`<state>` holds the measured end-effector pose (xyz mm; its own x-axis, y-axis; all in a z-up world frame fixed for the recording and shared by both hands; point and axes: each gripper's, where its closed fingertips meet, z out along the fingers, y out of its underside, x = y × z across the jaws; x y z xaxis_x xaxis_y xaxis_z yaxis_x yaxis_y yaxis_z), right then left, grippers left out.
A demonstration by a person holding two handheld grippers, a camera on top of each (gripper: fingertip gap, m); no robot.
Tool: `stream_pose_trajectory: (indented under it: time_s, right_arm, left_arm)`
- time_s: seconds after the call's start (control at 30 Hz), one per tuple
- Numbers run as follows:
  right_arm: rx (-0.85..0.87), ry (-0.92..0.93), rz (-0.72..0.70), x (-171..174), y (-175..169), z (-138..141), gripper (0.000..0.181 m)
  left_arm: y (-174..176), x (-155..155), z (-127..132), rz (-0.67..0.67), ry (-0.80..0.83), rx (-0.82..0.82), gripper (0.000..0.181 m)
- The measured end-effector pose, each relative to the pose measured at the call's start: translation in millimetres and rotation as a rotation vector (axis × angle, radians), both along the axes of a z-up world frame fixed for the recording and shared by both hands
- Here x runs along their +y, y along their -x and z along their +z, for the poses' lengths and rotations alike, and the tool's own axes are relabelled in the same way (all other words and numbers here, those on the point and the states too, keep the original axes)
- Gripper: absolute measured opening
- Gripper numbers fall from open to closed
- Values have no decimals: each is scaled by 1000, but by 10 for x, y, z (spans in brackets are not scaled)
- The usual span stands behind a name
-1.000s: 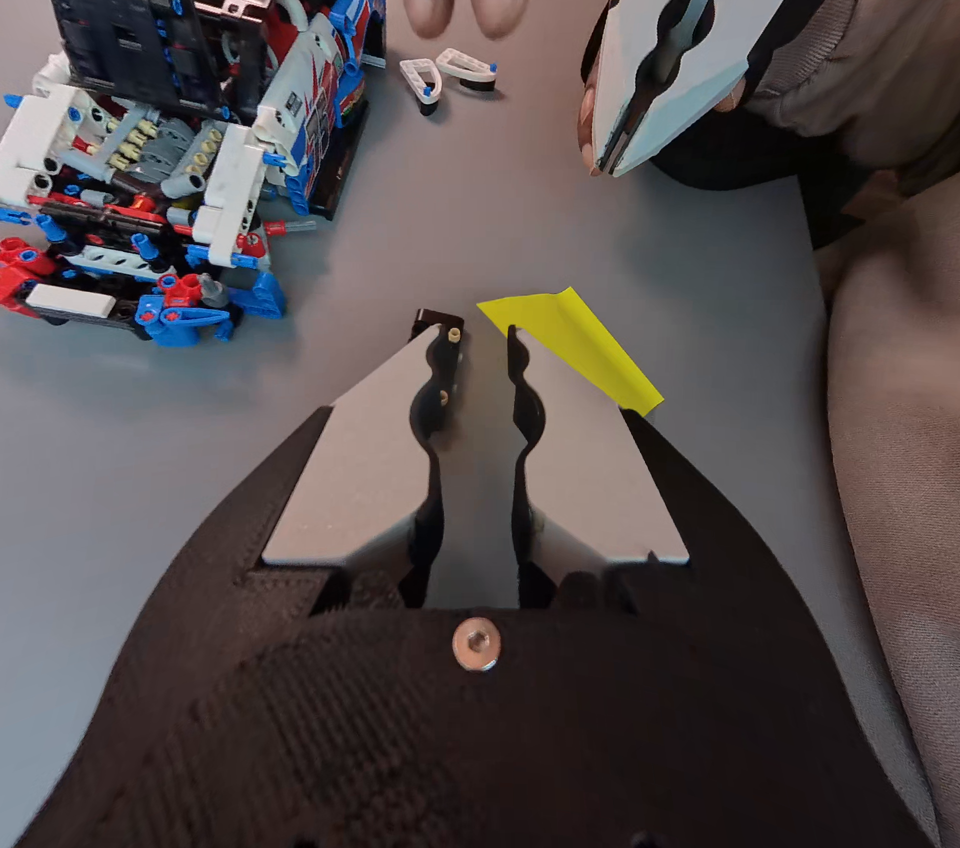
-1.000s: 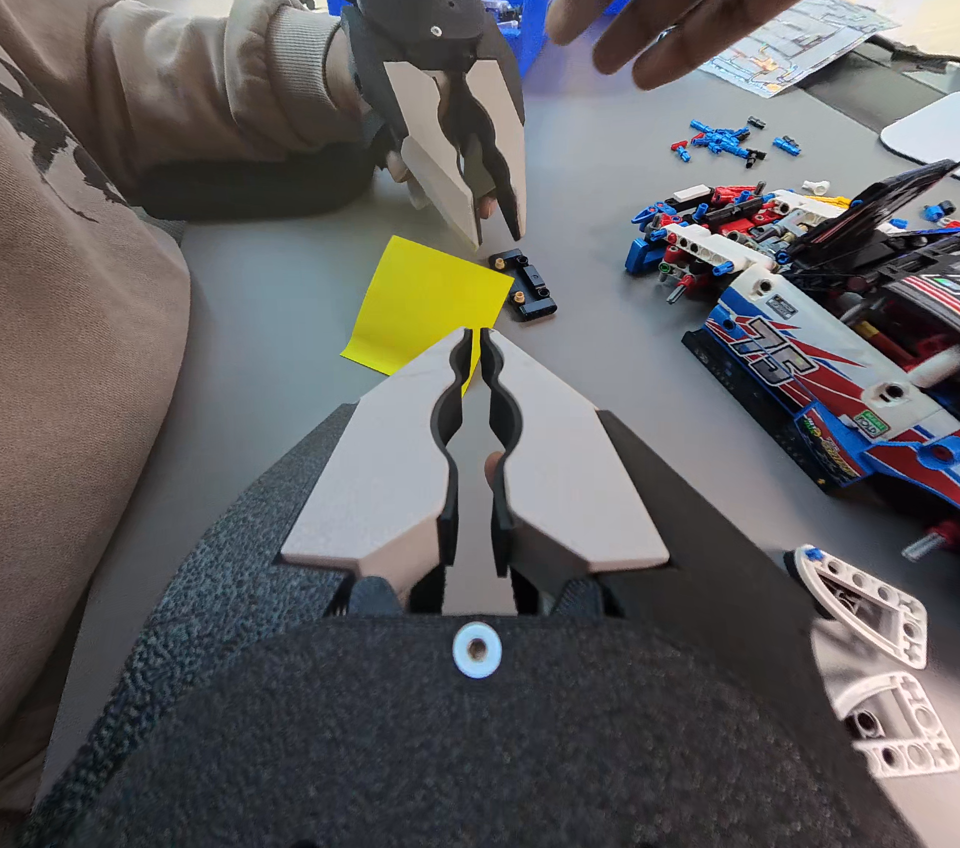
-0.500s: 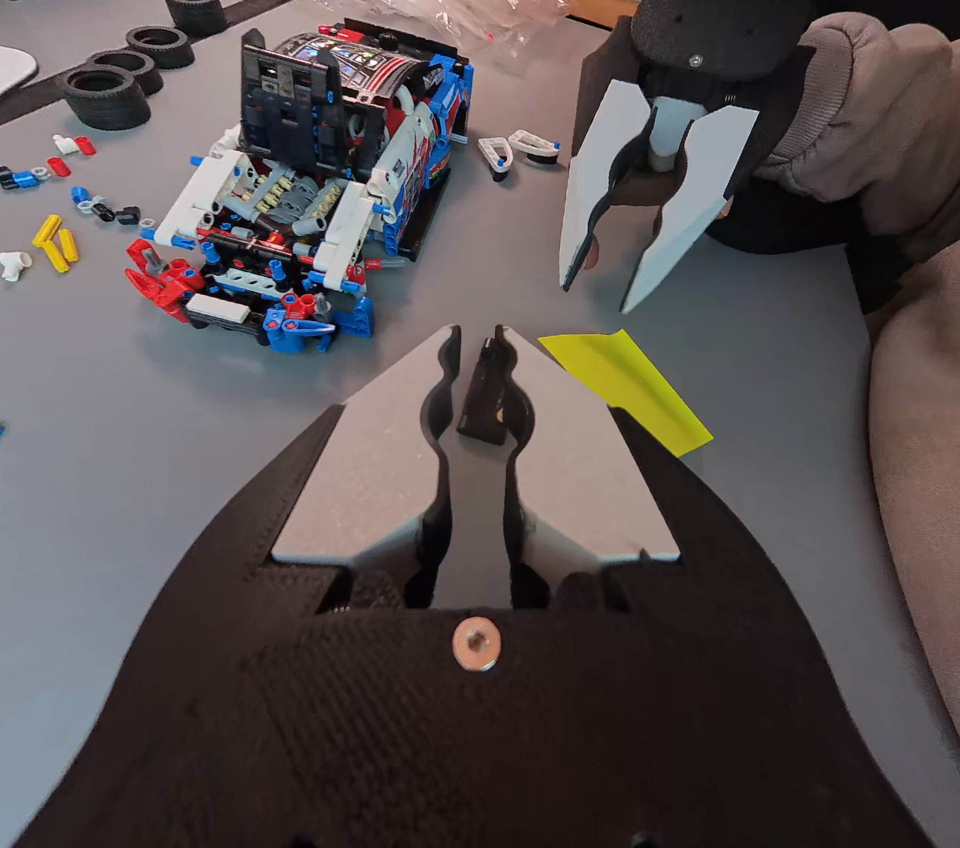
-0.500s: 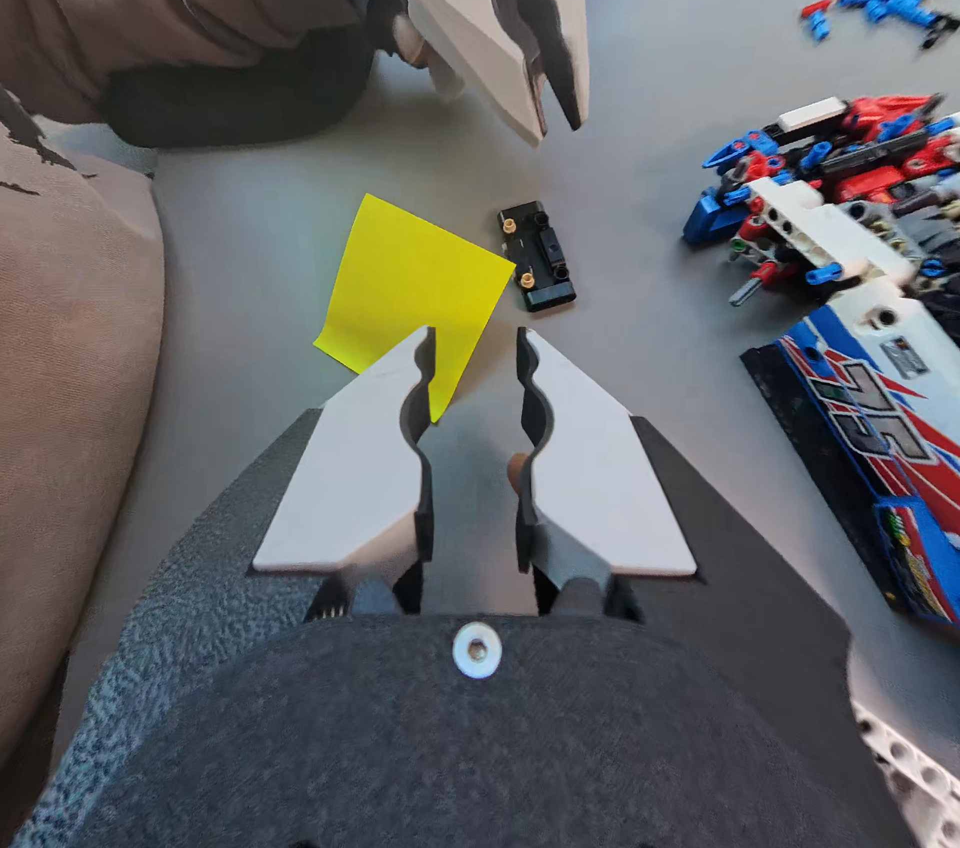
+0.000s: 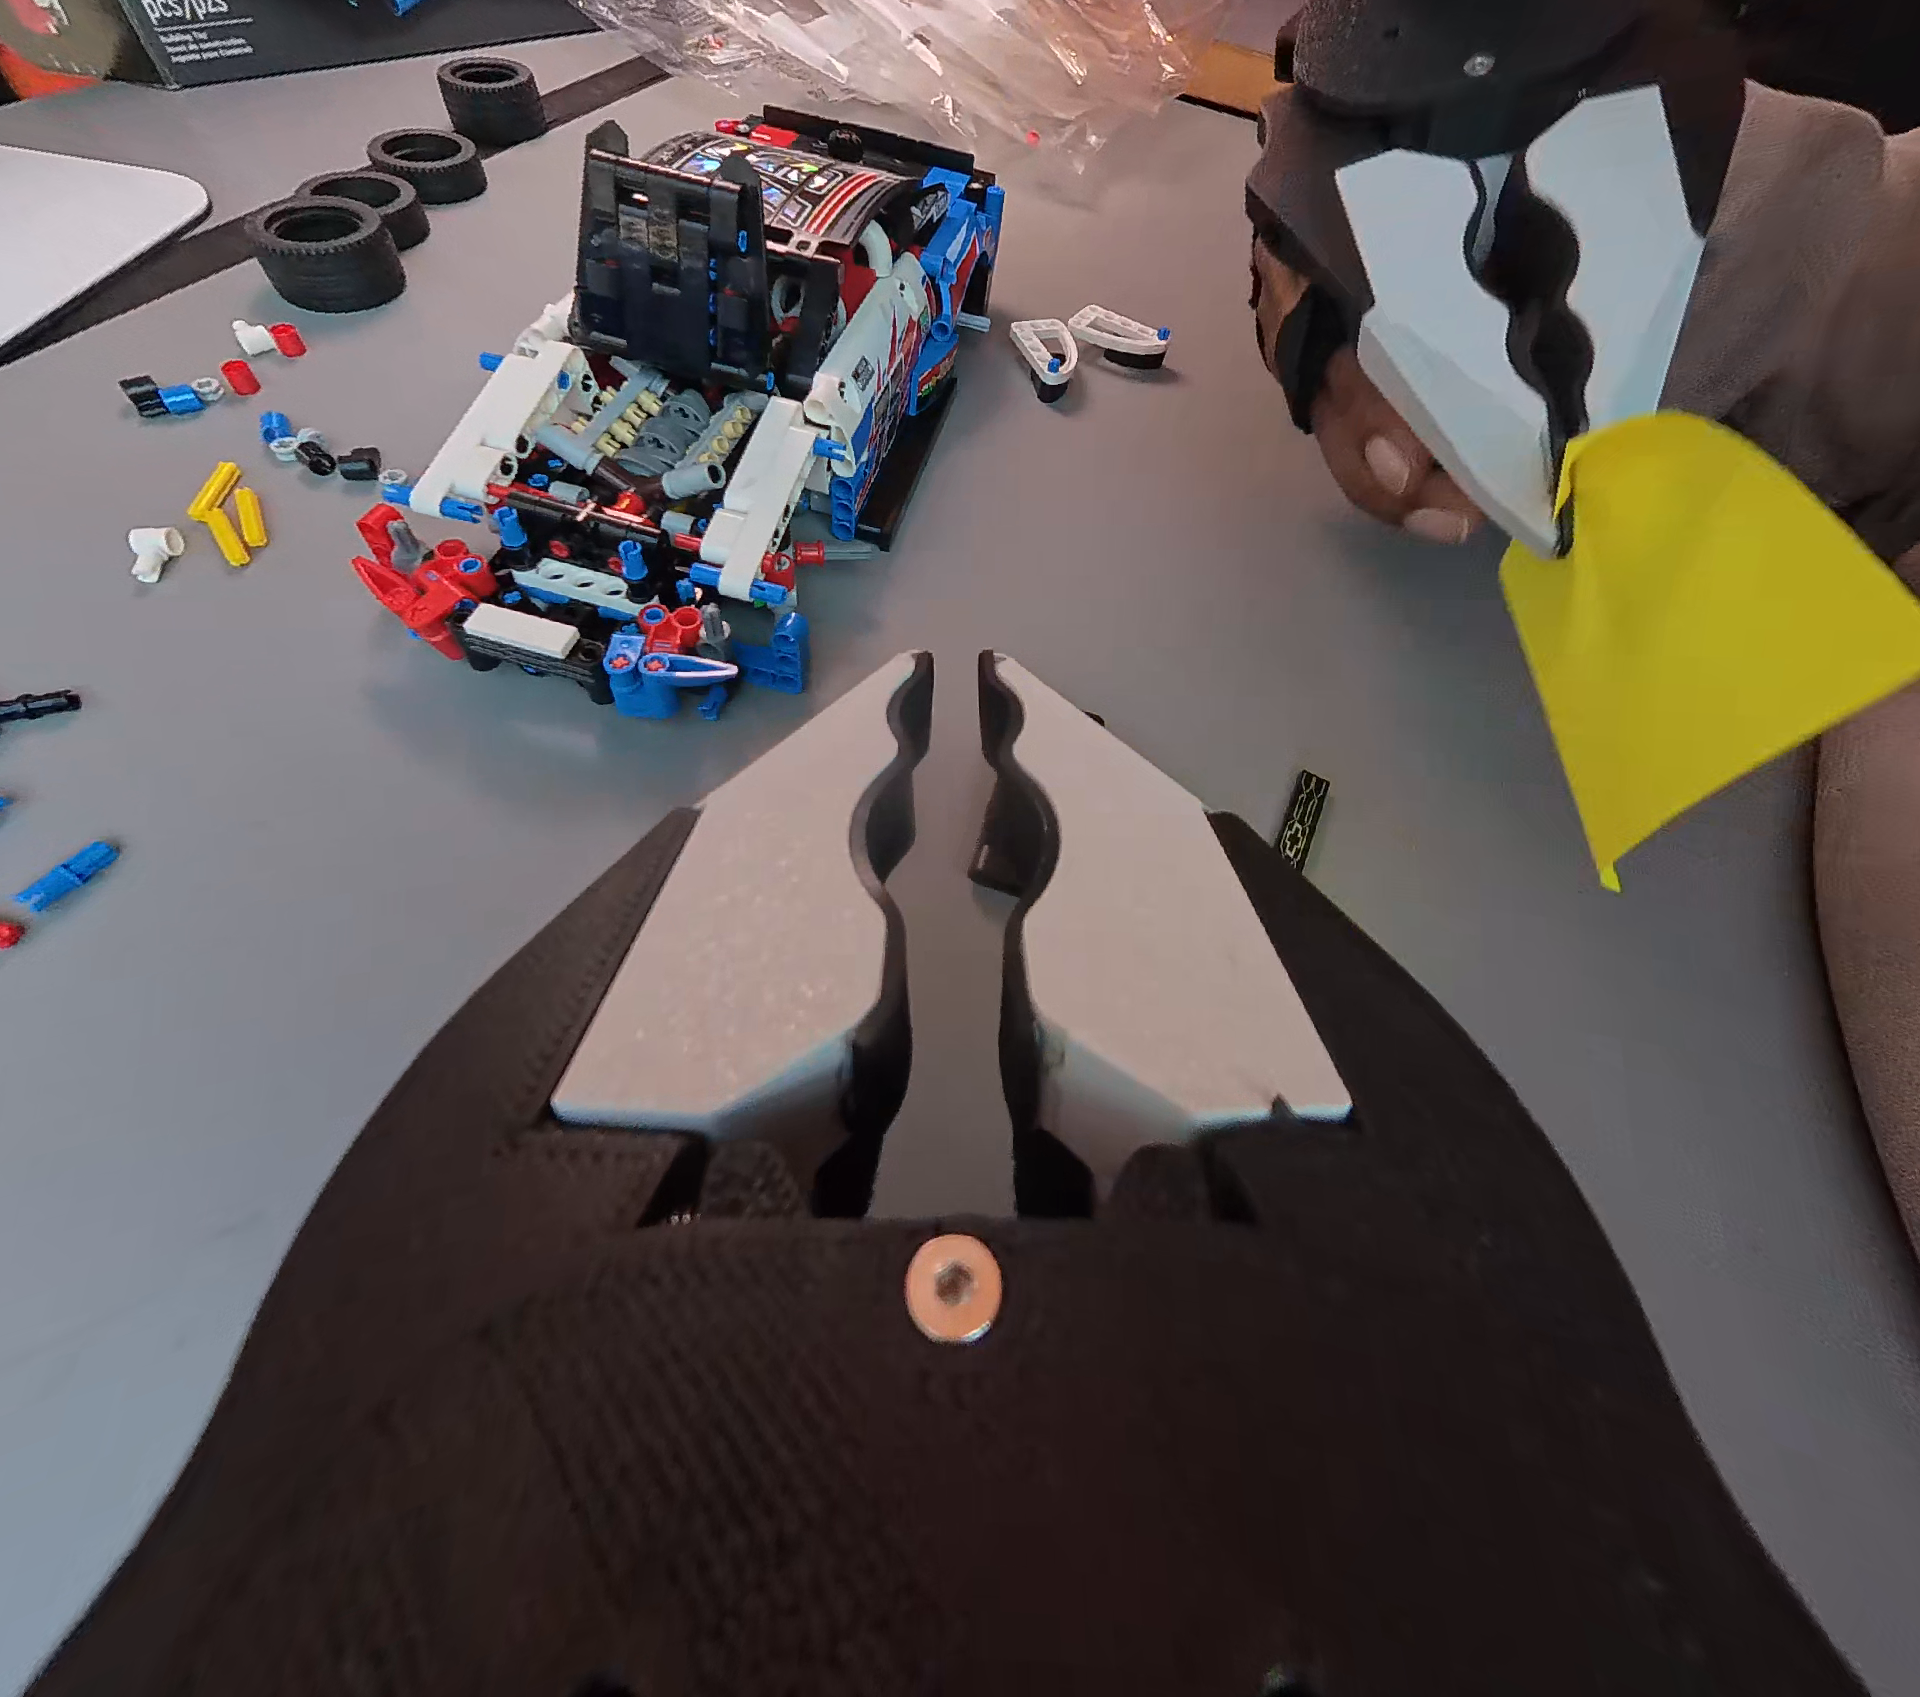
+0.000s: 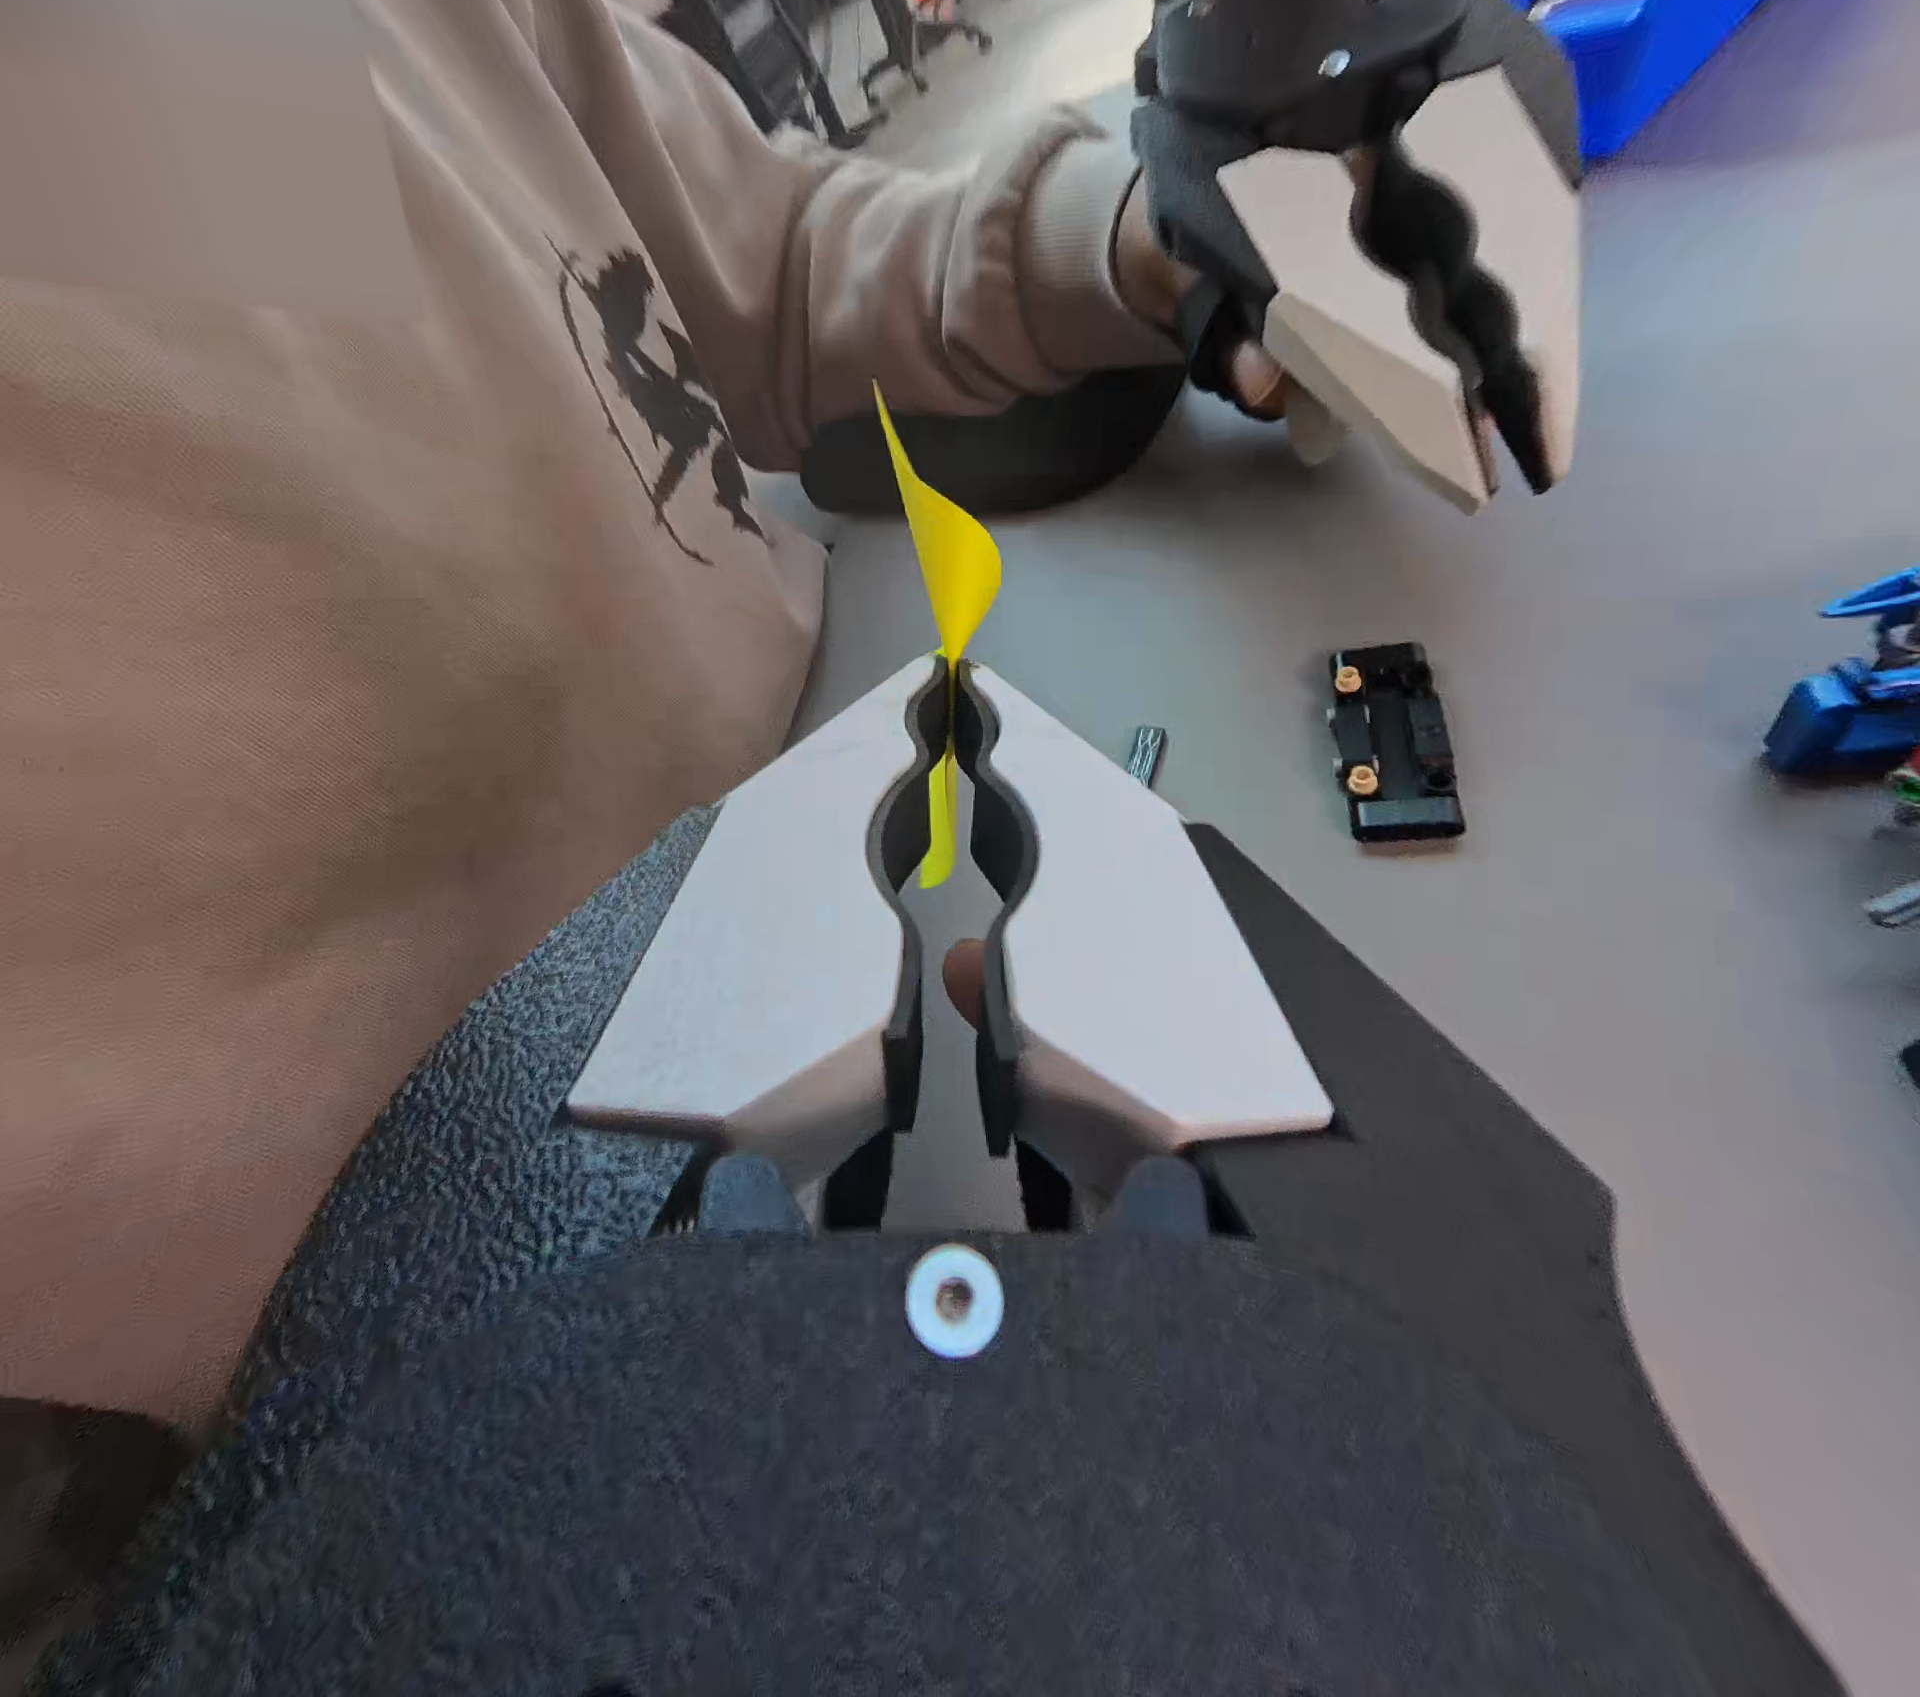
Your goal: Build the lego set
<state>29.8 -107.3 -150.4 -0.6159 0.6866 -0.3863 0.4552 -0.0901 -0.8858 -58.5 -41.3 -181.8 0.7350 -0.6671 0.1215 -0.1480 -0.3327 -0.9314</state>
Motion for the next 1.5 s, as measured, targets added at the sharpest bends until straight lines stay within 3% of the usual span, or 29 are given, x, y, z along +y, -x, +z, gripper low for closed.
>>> stream_pose_trajectory:
  time_s: [0.13,0.17,0.23,0.27,0.3,0.33,0.37,0.53,0.67,0.77,0.83,0.9,1.0,1.1,1.5]
  right_arm:
    - [52,57,-37,183,-108,157,0]
    - [121,75,-105,314,-76,271,0]
    - [468,272,-528,1110,-38,874,0]
    - [632,457,-743,1620,-258,1136,0]
    - [762,617,-911,2046,-552,1259,11]
    - [816,668,-1020,2295,-761,1259,27]
    - [810,641,-1094,2414,-861,1200,32]
    - [769,623,-1285,2613,-1014,1004,31]
    - [583,510,-1431,2767,-1003,770,26]
    - [280,19,-1358,2597,-731,535,24]
    - [93,-320,-1153,2311,-527,305,23]
    - [-16,-472,-907,1914,-369,68,25]
    - [-61,-492,-635,1370,-206,-183,26]
    - [-92,-557,-483,1077,-117,-411,26]
    - [-124,-642,-304,475,299,-760,31]
  left_arm:
    - [-10,-2,-4,-3,-2,5,5]
    - [-9,-1,-7,-1,-2,8,5]
    - [-3,3,-6,5,-6,13,5]
    - [0,3,-3,8,-7,14,5]
    - [0,3,0,8,-8,14,5]
    - [-4,2,3,6,-8,12,5]
    - [-9,2,3,4,-8,12,5]
    - [-27,2,-47,-2,8,24,5]
    - [-62,-51,-147,-31,71,55,14]
    - [-116,-143,-321,-86,157,123,29]
    - [-123,-185,-450,-107,191,196,35]
    - [-136,-195,-512,-114,193,243,36]
    - [-142,-195,-539,-117,178,294,33]
    - [-133,-212,-580,-131,143,383,22]
    - [-371,-272,-480,-216,42,388,21]
